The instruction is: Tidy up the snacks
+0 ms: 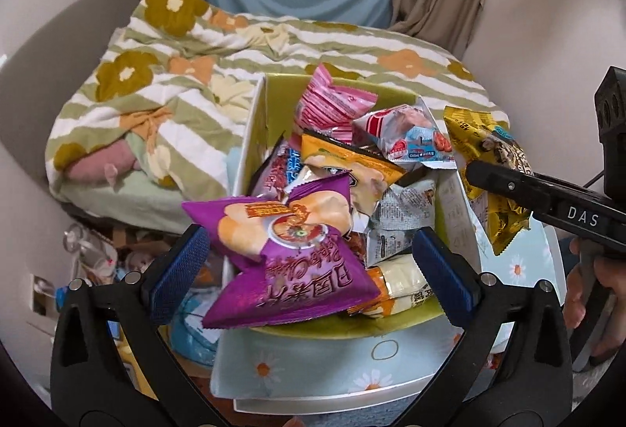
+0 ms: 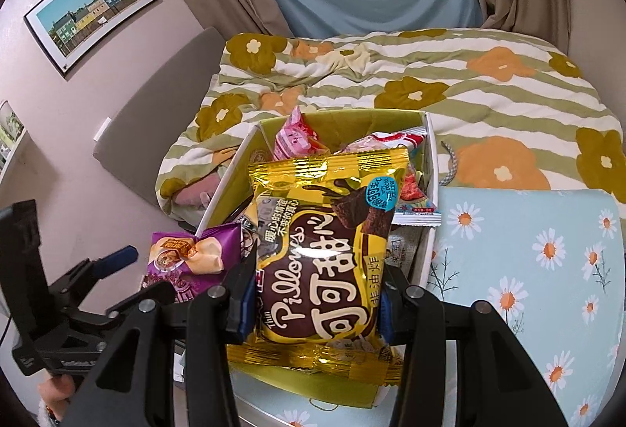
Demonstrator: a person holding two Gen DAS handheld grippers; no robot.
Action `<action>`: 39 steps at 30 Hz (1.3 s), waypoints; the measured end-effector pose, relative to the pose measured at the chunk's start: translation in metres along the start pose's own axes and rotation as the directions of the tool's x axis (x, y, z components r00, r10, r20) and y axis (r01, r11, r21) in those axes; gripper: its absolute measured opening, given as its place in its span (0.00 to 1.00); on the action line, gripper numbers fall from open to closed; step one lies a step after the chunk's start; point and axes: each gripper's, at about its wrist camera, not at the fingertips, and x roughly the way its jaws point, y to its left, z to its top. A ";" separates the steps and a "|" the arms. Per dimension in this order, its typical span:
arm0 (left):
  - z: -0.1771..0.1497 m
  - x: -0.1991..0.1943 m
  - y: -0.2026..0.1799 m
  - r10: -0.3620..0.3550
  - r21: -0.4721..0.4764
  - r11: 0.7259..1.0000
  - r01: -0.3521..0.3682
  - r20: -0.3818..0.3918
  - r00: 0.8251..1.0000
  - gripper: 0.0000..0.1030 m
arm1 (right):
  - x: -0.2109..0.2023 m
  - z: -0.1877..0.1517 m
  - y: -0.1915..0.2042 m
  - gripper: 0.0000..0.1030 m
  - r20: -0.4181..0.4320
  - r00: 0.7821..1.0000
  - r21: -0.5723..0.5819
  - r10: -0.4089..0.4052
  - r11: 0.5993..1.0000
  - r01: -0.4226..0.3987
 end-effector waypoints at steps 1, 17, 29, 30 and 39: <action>0.000 -0.001 0.001 -0.002 0.002 1.000 0.002 -0.001 1.000 1.00 | 0.000 0.000 0.004 0.42 0.003 1.000 -0.009 -0.002 1.000 0.002; -0.010 -0.003 -0.009 0.014 0.016 1.000 -0.014 -0.003 1.000 1.00 | 0.010 -0.012 0.010 1.00 0.034 0.999 -0.009 -0.023 1.000 0.023; -0.014 -0.051 -0.054 0.043 0.038 0.998 -0.047 0.096 0.994 1.00 | -0.052 -0.017 -0.005 1.00 0.103 0.994 -0.027 -0.031 0.999 0.034; -0.014 -0.058 -0.060 0.046 0.036 0.998 -0.050 0.106 0.993 1.00 | -0.064 -0.018 -0.006 1.00 0.118 0.992 -0.027 -0.046 0.998 0.049; -0.029 -0.124 -0.099 0.025 0.059 0.997 -0.042 0.254 0.967 1.00 | -0.169 -0.044 -0.003 1.00 0.265 0.937 -0.057 -0.227 0.966 0.251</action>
